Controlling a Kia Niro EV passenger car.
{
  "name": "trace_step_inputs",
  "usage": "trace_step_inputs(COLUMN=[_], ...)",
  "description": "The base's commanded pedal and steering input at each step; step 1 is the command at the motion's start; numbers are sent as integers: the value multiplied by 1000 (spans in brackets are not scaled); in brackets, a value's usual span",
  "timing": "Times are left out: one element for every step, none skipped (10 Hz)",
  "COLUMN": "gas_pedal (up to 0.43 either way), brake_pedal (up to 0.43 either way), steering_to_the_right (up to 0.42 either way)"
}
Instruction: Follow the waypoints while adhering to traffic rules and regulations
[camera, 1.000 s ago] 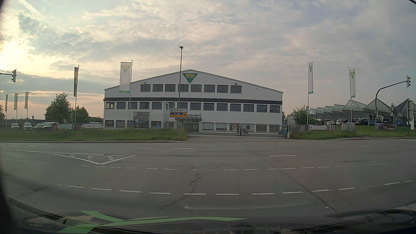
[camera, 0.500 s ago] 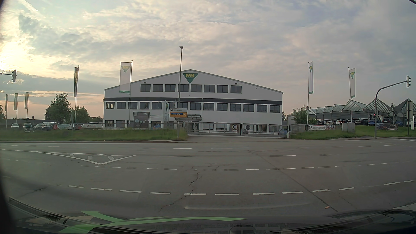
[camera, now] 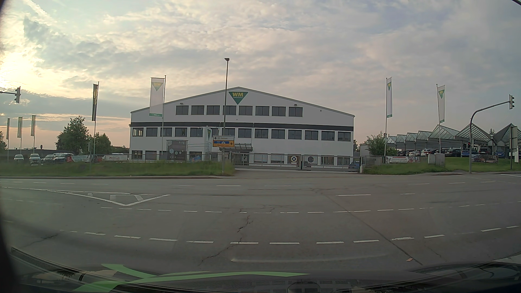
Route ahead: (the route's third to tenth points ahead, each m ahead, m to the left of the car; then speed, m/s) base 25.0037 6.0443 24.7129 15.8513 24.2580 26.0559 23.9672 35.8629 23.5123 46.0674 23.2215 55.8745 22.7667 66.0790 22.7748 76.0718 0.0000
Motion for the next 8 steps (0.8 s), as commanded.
trace_step_inputs(gas_pedal=[0, 0, 0, 0, 0, 0, 0, 0], brake_pedal=[384, 384, 384, 384, 384, 384, 384, 384], steering_to_the_right=[-25, -25, -25, -25, -25, -25, -25, -25])
